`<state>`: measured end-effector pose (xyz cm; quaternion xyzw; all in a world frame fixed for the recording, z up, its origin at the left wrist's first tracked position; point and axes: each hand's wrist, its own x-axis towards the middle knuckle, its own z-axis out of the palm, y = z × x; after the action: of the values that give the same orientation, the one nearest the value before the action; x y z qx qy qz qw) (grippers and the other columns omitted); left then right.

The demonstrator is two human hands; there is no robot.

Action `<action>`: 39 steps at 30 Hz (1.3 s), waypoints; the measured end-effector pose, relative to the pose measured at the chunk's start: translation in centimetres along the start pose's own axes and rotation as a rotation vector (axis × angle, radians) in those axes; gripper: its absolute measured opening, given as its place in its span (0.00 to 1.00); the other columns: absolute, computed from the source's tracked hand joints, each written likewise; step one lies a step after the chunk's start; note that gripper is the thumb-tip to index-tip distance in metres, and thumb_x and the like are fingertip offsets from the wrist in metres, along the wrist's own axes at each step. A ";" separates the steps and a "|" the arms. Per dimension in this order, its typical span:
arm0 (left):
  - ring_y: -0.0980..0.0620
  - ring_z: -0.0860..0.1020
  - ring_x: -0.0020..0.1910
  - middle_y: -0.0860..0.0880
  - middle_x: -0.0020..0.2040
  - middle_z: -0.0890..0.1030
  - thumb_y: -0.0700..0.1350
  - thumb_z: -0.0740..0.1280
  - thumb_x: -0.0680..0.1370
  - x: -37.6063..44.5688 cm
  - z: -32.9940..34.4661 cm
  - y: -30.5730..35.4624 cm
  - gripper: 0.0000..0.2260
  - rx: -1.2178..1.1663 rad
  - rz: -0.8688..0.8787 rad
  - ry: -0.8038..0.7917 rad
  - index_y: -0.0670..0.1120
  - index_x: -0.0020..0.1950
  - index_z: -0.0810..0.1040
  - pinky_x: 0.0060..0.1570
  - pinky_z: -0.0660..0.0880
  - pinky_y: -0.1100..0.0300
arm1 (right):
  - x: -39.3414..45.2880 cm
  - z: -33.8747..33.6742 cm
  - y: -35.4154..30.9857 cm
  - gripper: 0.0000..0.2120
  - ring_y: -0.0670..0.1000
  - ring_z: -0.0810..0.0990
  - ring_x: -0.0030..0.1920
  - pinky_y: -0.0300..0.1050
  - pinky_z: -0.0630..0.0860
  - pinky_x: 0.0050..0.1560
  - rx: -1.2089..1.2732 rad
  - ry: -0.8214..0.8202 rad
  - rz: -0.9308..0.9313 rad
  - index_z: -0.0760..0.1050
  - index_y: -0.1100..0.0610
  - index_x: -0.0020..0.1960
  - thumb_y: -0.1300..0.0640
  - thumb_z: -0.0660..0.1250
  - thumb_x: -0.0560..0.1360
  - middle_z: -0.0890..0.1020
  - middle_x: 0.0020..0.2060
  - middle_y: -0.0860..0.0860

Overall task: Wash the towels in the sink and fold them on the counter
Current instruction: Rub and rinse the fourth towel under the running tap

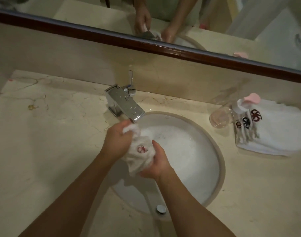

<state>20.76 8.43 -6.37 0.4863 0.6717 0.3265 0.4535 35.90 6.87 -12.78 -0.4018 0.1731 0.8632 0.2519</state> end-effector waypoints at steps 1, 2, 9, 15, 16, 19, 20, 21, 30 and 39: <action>0.55 0.80 0.43 0.56 0.40 0.83 0.44 0.63 0.70 -0.5 0.4 -0.2 0.10 0.059 0.061 -0.046 0.52 0.45 0.83 0.45 0.74 0.59 | 0.4 0.5 0.2 0.35 0.59 0.77 0.66 0.54 0.72 0.66 0.016 -0.035 -0.023 0.74 0.60 0.69 0.37 0.69 0.72 0.79 0.64 0.60; 0.58 0.77 0.41 0.58 0.37 0.81 0.44 0.63 0.70 -1.0 0.9 -0.5 0.08 0.134 0.151 -0.091 0.52 0.41 0.82 0.45 0.72 0.60 | 0.7 1.2 0.3 0.37 0.58 0.77 0.65 0.54 0.74 0.65 0.002 -0.063 -0.039 0.74 0.61 0.69 0.35 0.69 0.72 0.79 0.64 0.60; 0.55 0.80 0.50 0.54 0.47 0.82 0.54 0.63 0.74 -4.4 0.1 -4.0 0.15 -0.011 0.136 -0.042 0.46 0.48 0.84 0.52 0.76 0.60 | 2.9 4.2 -2.8 0.17 0.56 0.83 0.49 0.50 0.80 0.51 -0.671 0.246 -0.063 0.79 0.57 0.55 0.47 0.74 0.72 0.83 0.47 0.56; 0.44 0.79 0.33 0.41 0.35 0.81 0.63 0.58 0.80 -0.5 2.5 -2.9 0.26 -0.752 -0.773 -0.048 0.42 0.42 0.80 0.36 0.76 0.55 | 1.6 5.9 -3.7 0.13 0.58 0.85 0.45 0.53 0.82 0.48 -1.122 0.312 -0.321 0.76 0.64 0.52 0.58 0.68 0.70 0.83 0.43 0.61; 0.45 0.80 0.33 0.41 0.36 0.82 0.65 0.57 0.80 0.4 3.1 -2.9 0.27 -0.831 -0.762 -0.144 0.43 0.43 0.81 0.35 0.76 0.56 | 0.7 6.3 -3.8 0.12 0.58 0.85 0.46 0.53 0.82 0.50 -1.233 0.278 -0.345 0.76 0.64 0.52 0.58 0.67 0.72 0.83 0.44 0.61; 0.48 0.80 0.34 0.43 0.39 0.78 0.64 0.64 0.74 2.6 4.8 -2.1 0.22 -0.965 -0.714 -0.374 0.45 0.44 0.79 0.34 0.77 0.60 | -2.3 7.3 -4.4 0.03 0.54 0.81 0.43 0.46 0.81 0.48 -1.480 0.236 -0.357 0.73 0.59 0.45 0.61 0.64 0.77 0.79 0.40 0.56; 0.47 0.80 0.36 0.43 0.39 0.78 0.62 0.65 0.74 3.0 5.3 -2.2 0.20 -1.043 -0.726 -0.395 0.44 0.42 0.80 0.36 0.78 0.59 | -3.1 7.5 -4.5 0.02 0.53 0.80 0.44 0.44 0.79 0.46 -1.561 0.235 -0.358 0.73 0.59 0.47 0.60 0.63 0.77 0.78 0.40 0.54; 0.46 0.81 0.38 0.42 0.40 0.80 0.59 0.64 0.77 3.4 5.9 -1.8 0.20 -1.115 -0.760 -0.357 0.43 0.40 0.83 0.38 0.79 0.57 | -3.6 7.4 -4.5 0.06 0.53 0.79 0.44 0.43 0.78 0.43 -1.635 0.224 -0.375 0.73 0.60 0.51 0.58 0.63 0.76 0.78 0.41 0.54; 0.42 0.81 0.55 0.36 0.55 0.81 0.45 0.71 0.77 5.8 7.9 -3.9 0.14 -0.811 -0.361 -0.277 0.37 0.59 0.81 0.58 0.77 0.52 | -6.6 1.6 -3.4 0.20 0.43 0.82 0.48 0.41 0.80 0.53 -1.543 0.237 -0.286 0.70 0.51 0.68 0.49 0.66 0.78 0.82 0.52 0.48; 0.47 0.78 0.42 0.46 0.41 0.81 0.55 0.74 0.72 1.8 2.4 -3.3 0.14 0.246 -0.115 -0.502 0.45 0.48 0.80 0.41 0.72 0.57 | -2.5 2.4 -3.5 0.57 0.59 0.49 0.80 0.59 0.67 0.69 -2.283 0.326 -0.735 0.37 0.48 0.81 0.52 0.77 0.70 0.44 0.82 0.51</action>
<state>21.60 9.08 -10.66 0.5646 0.5993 0.0855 0.5610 37.81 10.22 -9.69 -0.5218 -0.7833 0.3352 -0.0423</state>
